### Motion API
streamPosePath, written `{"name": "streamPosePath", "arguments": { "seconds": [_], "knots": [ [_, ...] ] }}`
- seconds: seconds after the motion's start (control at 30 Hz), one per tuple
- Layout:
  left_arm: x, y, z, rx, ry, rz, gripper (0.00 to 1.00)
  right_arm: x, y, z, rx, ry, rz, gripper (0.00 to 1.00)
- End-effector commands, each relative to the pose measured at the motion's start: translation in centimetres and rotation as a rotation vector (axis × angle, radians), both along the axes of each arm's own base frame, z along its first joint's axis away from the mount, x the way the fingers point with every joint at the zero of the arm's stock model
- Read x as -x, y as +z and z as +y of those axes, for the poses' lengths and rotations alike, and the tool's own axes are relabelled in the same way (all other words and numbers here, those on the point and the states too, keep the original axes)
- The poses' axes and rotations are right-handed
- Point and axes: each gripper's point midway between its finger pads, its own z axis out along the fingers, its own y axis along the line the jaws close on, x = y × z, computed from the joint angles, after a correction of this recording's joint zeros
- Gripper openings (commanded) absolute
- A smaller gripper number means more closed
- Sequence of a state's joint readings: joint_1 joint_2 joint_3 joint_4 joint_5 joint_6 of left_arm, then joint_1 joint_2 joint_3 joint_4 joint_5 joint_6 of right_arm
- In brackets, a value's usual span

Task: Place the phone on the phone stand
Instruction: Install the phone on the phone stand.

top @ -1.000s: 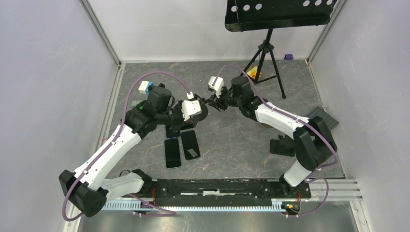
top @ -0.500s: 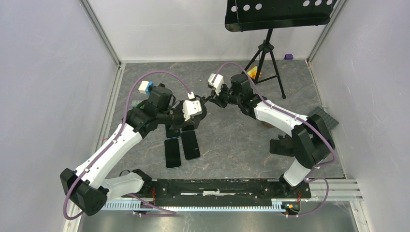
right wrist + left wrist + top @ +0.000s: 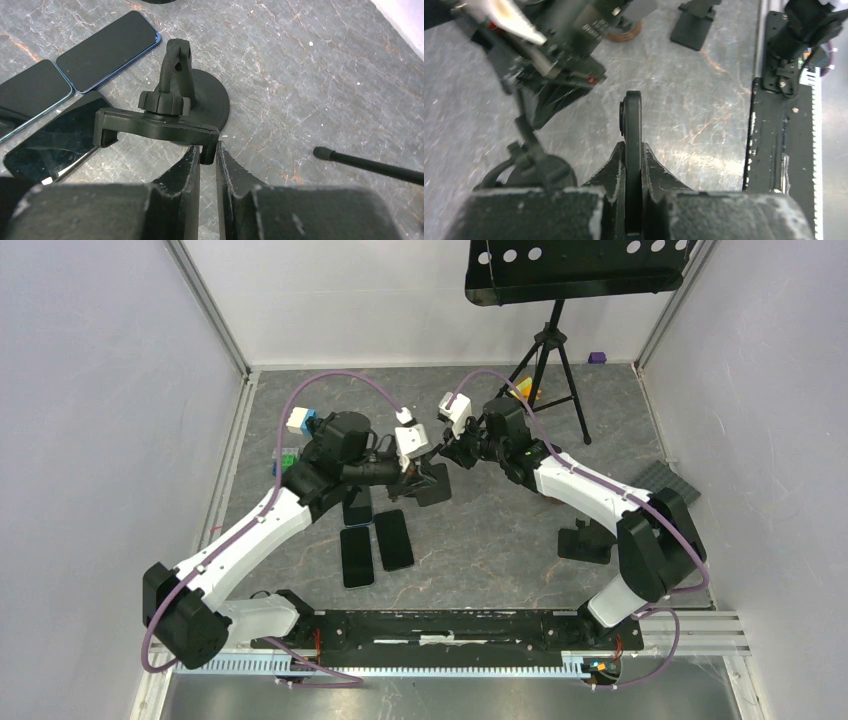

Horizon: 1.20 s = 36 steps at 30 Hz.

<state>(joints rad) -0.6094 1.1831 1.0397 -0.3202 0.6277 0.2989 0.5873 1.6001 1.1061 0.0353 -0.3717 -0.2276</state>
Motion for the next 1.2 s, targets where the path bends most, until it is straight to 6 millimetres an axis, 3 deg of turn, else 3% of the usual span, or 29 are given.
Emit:
{"name": "streamPosePath", "arguments": {
  "seconds": [0.0, 0.17, 0.5, 0.67, 1.0, 1.17],
  "knots": [
    [1.5, 3.9, -4.5, 0.135, -0.154, -0.041, 0.02, 1.1, 2.9, -0.3, -0.065, -0.023, -0.002, 0.01],
    [3.2, 2.8, -7.2, 0.084, -0.354, -0.073, 0.02, 2.6, 2.4, -0.8, -0.068, -0.006, 0.019, 0.01],
    [1.1, -0.5, -8.0, -0.088, -0.49, -0.229, 0.02, 4.4, 2.1, -1.9, -0.068, 0.003, 0.008, 0.0],
    [-0.1, -0.9, -8.2, -0.165, -0.542, -0.289, 0.02, 4.7, 2.0, -1.7, -0.077, 0.014, 0.014, 0.0],
    [-2.8, -3.3, -6.9, -0.337, -0.472, -0.357, 0.02, 5.0, 1.9, -2.3, -0.074, -0.008, -0.001, 0.0],
    [-4.6, -3.1, -6.6, -0.367, -0.353, -0.376, 0.02, 5.1, 1.7, -2.5, -0.075, -0.025, -0.009, 0.0]
  ]
}}
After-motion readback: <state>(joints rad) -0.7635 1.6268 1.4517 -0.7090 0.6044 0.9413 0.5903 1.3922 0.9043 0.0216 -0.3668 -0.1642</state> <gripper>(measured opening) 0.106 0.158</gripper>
